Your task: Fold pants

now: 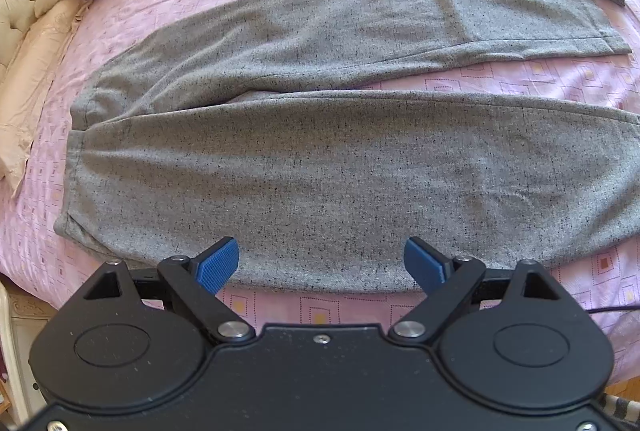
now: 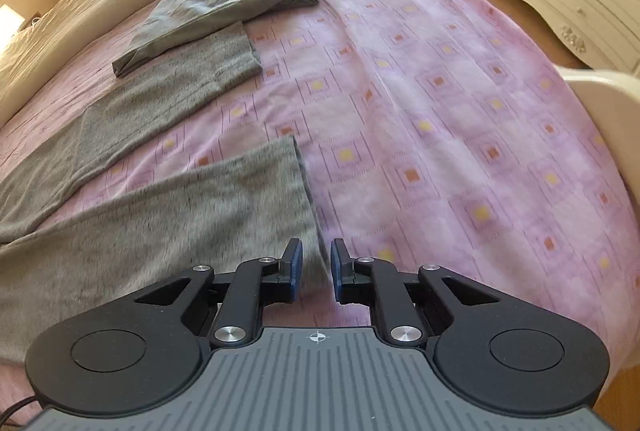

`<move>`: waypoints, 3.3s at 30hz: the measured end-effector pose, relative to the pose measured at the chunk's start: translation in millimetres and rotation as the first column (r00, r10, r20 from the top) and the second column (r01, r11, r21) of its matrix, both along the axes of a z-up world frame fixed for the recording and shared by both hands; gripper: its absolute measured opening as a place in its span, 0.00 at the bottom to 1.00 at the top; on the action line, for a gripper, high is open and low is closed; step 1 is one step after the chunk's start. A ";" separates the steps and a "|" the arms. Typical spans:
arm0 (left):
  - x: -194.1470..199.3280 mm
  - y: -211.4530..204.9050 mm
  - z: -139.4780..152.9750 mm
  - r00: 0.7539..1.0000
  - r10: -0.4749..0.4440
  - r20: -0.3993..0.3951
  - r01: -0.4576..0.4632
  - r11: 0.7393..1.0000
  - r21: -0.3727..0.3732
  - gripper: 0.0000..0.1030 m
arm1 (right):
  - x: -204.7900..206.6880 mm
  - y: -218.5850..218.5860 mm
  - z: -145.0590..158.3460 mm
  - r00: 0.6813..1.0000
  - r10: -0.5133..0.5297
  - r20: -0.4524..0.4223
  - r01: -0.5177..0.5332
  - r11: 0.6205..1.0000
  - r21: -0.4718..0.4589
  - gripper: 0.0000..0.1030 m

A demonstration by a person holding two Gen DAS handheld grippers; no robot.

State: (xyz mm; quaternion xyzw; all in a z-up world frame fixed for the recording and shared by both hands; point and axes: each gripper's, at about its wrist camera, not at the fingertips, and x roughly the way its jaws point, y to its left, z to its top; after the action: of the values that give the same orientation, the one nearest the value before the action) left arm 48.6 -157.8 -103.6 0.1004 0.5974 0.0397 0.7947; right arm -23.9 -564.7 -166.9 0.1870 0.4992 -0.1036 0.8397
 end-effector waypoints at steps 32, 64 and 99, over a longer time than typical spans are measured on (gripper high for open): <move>-9.3 11.3 -1.7 0.999 -0.030 0.032 0.030 0.999 -0.010 0.88 | 13.3 24.7 -40.3 0.916 -0.396 -0.070 0.402 0.897 0.185 0.11; 104.6 69.3 -12.7 0.989 -0.128 0.070 0.126 0.991 0.033 0.83 | 113.4 110.3 63.3 0.958 0.276 0.071 -0.255 0.941 -0.222 0.29; 313.7 103.9 -46.1 0.995 0.042 -0.090 -0.059 0.980 -0.189 0.87 | 368.2 229.0 -27.3 0.217 0.950 -0.227 -0.976 0.213 -0.039 0.06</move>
State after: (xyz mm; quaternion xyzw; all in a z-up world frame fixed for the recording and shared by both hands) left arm 362.4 -53.9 -149.7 0.0098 0.6342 -0.0022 0.7731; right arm 344.3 -335.7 -194.2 -0.2459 0.5585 0.3835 0.6932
